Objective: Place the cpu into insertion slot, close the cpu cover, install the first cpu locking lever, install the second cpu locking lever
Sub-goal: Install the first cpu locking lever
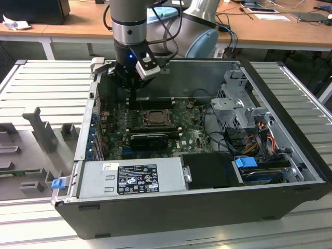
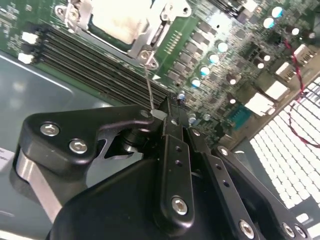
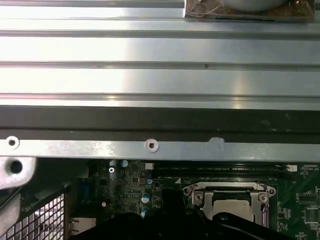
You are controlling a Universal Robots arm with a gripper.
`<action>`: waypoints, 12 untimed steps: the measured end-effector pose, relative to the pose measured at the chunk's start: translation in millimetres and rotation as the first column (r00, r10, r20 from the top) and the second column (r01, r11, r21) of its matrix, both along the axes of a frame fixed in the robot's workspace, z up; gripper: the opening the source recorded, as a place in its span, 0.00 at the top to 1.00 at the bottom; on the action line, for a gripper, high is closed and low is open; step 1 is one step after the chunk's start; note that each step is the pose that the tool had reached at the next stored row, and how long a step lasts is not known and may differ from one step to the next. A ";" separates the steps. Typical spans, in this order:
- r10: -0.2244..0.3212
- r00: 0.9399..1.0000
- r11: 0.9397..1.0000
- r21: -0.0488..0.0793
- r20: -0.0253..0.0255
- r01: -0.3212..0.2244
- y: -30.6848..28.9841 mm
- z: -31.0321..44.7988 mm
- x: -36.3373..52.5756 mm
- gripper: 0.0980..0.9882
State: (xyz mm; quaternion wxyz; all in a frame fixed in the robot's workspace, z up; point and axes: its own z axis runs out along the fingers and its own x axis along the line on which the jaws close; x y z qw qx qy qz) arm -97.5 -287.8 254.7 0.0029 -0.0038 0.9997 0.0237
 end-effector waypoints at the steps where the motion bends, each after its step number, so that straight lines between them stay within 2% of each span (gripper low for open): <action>1: 0.000 1.000 1.000 0.000 0.000 0.000 0.1 -0.2 2.0 0.99; 5: 0.000 1.000 1.000 0.000 0.000 0.000 0.6 -1.3 13.9 0.99; 9: 0.000 1.000 1.000 0.000 0.000 0.000 1.0 -3.1 32.5 0.99; 12: 0.000 1.000 1.000 0.000 0.000 0.000 1.0 -3.5 36.6 0.99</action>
